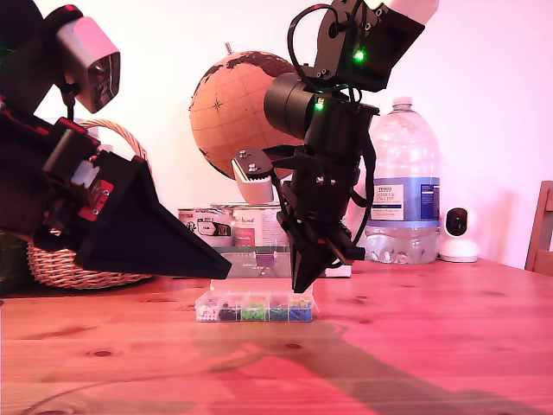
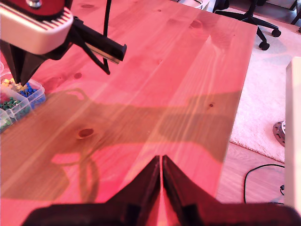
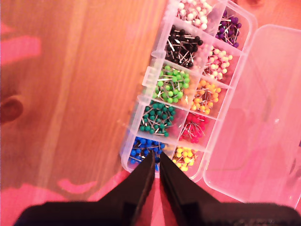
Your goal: Sort the loose pins on the table into their correct compartments
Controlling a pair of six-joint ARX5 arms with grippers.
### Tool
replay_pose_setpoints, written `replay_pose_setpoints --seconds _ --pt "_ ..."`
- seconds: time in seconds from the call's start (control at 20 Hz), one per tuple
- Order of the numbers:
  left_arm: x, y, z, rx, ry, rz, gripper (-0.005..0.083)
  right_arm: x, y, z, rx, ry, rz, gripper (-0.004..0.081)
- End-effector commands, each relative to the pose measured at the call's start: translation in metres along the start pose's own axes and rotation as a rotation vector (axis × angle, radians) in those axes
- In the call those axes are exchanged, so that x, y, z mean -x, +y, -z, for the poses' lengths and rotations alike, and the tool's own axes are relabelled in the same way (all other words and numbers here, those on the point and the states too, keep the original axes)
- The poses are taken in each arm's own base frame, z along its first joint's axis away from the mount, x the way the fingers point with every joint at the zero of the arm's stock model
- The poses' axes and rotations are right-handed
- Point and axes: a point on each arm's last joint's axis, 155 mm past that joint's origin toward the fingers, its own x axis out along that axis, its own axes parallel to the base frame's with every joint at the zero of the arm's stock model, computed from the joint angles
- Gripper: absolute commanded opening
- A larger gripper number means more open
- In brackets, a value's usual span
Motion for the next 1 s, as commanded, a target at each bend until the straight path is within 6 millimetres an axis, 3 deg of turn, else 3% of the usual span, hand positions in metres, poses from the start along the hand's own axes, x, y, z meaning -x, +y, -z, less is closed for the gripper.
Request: replay_pose_setpoints --seconds 0.0,0.25,0.5,0.75,0.85,0.95 --pt "-0.0004 -0.0003 0.0012 0.002 0.002 0.002 -0.0021 -0.0116 0.0060 -0.0011 -0.001 -0.002 -0.025 -0.0013" --pt "-0.0004 -0.0003 0.0012 0.003 0.002 0.002 -0.0021 -0.0116 0.0060 -0.0012 0.000 -0.002 -0.025 -0.0012" --pt "-0.0004 -0.0003 0.0012 0.002 0.002 0.002 -0.0021 -0.0115 0.0063 -0.0015 0.000 -0.002 -0.025 0.0092" --pt "-0.0004 -0.0003 0.0012 0.002 0.002 0.002 -0.0021 -0.0115 0.0063 -0.0016 0.000 -0.002 -0.026 0.0086" --pt "-0.0004 -0.0003 0.0012 0.002 0.002 0.002 -0.0021 -0.0115 0.0065 -0.0013 -0.001 -0.001 -0.026 0.0004" --pt "-0.0004 -0.0003 0.0011 0.002 0.001 0.002 -0.0021 -0.0102 0.0060 -0.0007 -0.016 0.003 -0.025 -0.0010"
